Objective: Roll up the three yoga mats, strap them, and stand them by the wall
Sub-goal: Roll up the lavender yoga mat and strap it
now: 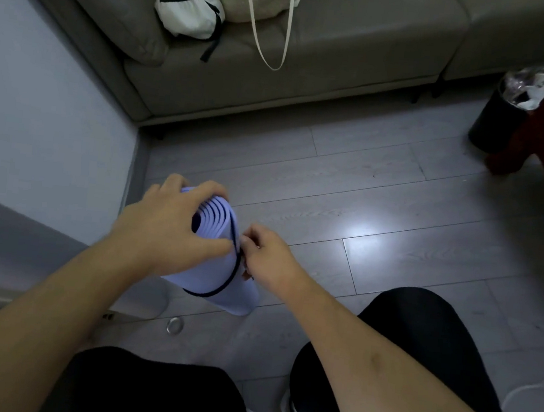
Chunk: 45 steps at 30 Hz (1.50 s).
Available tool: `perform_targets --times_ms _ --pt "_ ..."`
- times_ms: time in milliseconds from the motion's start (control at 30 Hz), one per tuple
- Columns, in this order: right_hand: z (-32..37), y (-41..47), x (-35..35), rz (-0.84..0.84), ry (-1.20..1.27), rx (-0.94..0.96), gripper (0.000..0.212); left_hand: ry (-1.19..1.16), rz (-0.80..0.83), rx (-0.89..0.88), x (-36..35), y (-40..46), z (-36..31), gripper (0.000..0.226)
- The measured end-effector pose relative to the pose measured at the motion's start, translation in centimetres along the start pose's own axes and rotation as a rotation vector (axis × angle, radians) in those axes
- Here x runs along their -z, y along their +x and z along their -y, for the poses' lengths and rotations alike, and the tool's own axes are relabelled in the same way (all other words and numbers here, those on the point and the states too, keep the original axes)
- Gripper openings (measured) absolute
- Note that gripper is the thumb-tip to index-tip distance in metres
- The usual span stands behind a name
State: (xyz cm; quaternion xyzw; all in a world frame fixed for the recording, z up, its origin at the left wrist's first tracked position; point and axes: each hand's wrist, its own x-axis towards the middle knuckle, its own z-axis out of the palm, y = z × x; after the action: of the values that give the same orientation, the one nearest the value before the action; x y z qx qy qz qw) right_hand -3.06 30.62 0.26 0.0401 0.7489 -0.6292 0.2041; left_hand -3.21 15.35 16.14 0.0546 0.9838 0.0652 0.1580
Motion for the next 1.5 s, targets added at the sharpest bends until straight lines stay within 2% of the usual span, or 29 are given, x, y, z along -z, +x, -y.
perform_targets --times_ms 100,200,267,367,467,533,633,700,767,833,933,1000,1067,1167,1233,1300,1367,1433,1500 --pt "-1.3 0.1 -0.2 0.006 -0.180 -0.046 0.019 -0.056 0.019 -0.053 0.8 -0.3 0.9 0.060" --pt "-4.8 0.0 0.5 0.016 -0.496 -0.248 0.010 -0.154 0.031 -0.121 2.0 -0.4 1.6 0.063" --pt "-6.3 0.0 1.5 -0.068 -0.422 -0.398 0.009 -0.152 0.067 -0.184 2.1 -0.5 1.7 0.061" --pt "-6.2 0.9 2.2 -0.183 -0.072 -0.518 0.019 -0.161 0.062 -0.184 2.0 -0.7 2.5 0.061" --pt "-5.1 1.9 2.4 -0.239 0.055 -0.418 0.019 -0.130 0.087 -0.249 2.4 -0.2 2.2 0.064" --pt "-4.4 2.2 1.7 -0.189 0.102 -0.336 0.026 -0.135 0.144 -0.315 2.5 0.2 1.9 0.065" --pt "-4.4 2.2 1.0 -0.141 -0.020 -0.285 0.030 -0.164 0.257 -0.362 2.1 0.4 1.9 0.065" --pt "-4.6 2.2 1.0 -0.120 -0.024 -0.272 0.030 -0.193 0.253 -0.305 1.6 -0.1 1.5 0.063" --pt "-4.6 2.2 1.1 -0.079 -0.089 -0.237 0.029 -0.226 0.108 -0.171 0.4 -0.4 0.7 0.085" --pt "-4.2 1.8 1.0 -0.010 -0.165 -0.210 0.028 -0.093 -0.050 -0.022 -1.1 -0.7 0.0 0.099" --pt "-3.4 1.3 0.8 0.042 -0.277 -0.143 0.030 -0.020 0.043 0.263 -1.4 -0.9 -1.1 0.104" --pt "-3.1 0.9 1.1 0.013 -0.326 -0.111 0.029 0.057 0.123 0.283 -0.7 -0.5 -1.6 0.099" --pt "-3.8 0.7 1.6 -0.023 -0.356 -0.142 0.026 0.181 0.107 0.166 0.1 -0.5 -1.8 0.085" --pt "-6.0 -0.3 2.2 -0.021 -0.442 -0.345 0.025 0.214 0.095 -0.205 1.8 -0.7 -1.8 0.076" --pt "-6.9 -0.9 2.5 -0.030 -0.338 -0.493 0.026 0.177 0.159 -0.365 2.7 -0.6 -1.5 0.077" --pt "-7.1 -0.2 2.9 -0.128 -0.180 -0.552 0.023 0.153 0.186 -0.446 3.0 -0.4 -1.2 0.078" --pt "-6.6 1.0 3.2 -0.234 0.011 -0.530 0.020 0.135 0.193 -0.533 2.7 -0.1 -0.8 0.079" --pt "-5.3 1.7 2.9 -0.194 0.132 -0.429 0.012 0.109 0.203 -0.573 2.5 0.0 -0.6 0.084" --pt "-4.6 1.8 2.3 -0.116 0.076 -0.336 0.017 0.054 0.229 -0.539 2.1 -0.1 -0.3 0.093"
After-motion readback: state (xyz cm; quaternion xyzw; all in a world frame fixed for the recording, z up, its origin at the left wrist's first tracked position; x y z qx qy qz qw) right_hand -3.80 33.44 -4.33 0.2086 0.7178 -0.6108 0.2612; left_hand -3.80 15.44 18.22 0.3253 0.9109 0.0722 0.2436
